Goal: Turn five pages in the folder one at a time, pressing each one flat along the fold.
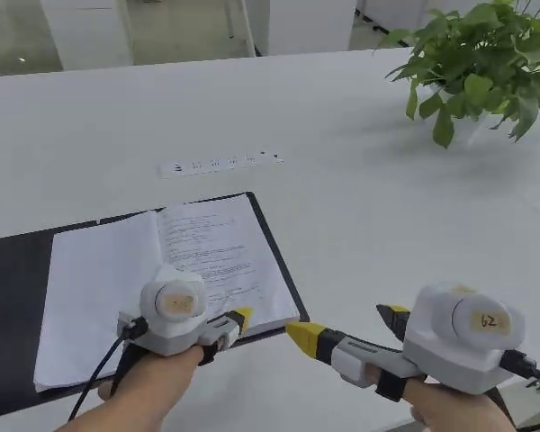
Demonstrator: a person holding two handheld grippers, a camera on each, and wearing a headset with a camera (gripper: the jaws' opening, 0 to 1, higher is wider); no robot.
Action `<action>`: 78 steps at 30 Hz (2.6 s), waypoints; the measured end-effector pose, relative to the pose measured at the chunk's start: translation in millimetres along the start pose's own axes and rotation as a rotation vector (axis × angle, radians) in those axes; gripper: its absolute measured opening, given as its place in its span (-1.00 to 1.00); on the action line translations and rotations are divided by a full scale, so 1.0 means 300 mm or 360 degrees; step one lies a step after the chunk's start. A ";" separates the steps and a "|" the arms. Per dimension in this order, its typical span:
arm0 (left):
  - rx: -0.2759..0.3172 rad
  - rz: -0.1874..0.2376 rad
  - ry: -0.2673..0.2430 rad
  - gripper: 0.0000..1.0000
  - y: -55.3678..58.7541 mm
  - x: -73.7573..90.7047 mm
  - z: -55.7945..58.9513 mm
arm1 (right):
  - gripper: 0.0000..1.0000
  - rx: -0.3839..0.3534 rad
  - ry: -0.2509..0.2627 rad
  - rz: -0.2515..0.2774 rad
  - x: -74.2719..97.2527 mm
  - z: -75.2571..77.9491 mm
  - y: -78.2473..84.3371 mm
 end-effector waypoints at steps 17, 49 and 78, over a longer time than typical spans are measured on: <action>-0.0156 -0.0031 -0.0152 -0.66 0.079 -0.045 -0.037 | 0.76 -0.0027 -0.0033 -0.0059 -0.019 -0.006 0.014; -0.0025 0.0061 -0.0112 -1.00 0.078 -0.051 -0.036 | -0.18 -0.0108 -0.0210 -0.0163 -0.340 -0.047 0.059; 0.0026 0.0078 -0.0093 -0.99 0.079 -0.054 -0.038 | -1.00 -0.0338 -0.0067 -0.0227 -0.402 -0.020 0.113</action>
Point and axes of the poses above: the centre of the closed fingertips' face, and the gripper's own axes: x roughly backward along the fingers, z roughly to its right, y roughly out of its underside, the point moved 4 cm from there along x, roughly backward along the fingers, and after that the axes turned 8 degrees about y, right-handed, at the moved point
